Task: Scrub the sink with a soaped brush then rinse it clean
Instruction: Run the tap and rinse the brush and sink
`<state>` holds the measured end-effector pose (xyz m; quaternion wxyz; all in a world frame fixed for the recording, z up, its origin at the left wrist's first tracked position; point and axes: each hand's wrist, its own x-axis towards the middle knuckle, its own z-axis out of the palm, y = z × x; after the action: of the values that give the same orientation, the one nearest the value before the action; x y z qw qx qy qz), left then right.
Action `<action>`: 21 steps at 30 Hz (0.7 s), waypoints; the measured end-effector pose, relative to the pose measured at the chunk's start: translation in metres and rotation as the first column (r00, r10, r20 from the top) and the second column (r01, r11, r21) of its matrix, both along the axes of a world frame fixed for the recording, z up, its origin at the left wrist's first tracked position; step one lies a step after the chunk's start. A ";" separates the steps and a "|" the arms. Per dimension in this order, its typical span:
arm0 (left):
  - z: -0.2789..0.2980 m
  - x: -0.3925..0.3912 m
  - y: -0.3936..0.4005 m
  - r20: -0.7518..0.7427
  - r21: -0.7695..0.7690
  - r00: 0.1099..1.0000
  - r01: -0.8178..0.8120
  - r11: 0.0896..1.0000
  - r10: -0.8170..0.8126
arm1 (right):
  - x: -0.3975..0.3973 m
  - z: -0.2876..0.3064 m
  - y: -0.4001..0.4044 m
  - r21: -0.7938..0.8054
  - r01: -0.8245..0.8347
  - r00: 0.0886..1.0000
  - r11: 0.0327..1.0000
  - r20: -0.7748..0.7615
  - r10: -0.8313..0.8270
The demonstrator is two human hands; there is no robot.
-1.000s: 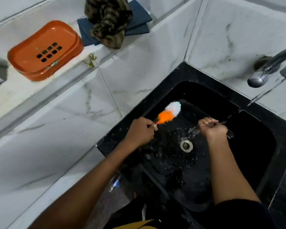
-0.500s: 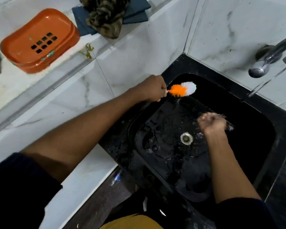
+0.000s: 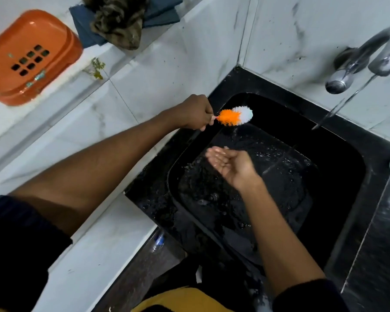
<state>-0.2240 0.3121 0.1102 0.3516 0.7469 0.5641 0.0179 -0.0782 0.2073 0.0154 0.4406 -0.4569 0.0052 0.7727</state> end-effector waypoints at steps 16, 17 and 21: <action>-0.009 -0.006 -0.013 0.050 -0.027 0.999 -0.004 1.000 0.006 | 0.106 0.010 0.035 0.034 0.368 0.925 0.929 0.084 -0.370; -0.010 -0.006 -0.013 0.053 -0.028 0.999 -0.010 1.000 0.011 | 0.090 0.012 0.029 0.040 0.307 0.945 0.951 0.101 -0.310; -0.014 -0.008 -0.013 0.048 -0.010 0.997 -0.055 0.998 0.056 | 0.014 0.005 -0.002 0.109 -0.070 0.980 0.992 0.192 0.048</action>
<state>-0.2321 0.2991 0.0960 0.3678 0.7287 0.5760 0.0432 -0.0645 0.2053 0.0201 0.4415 -0.5019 -0.0949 0.7377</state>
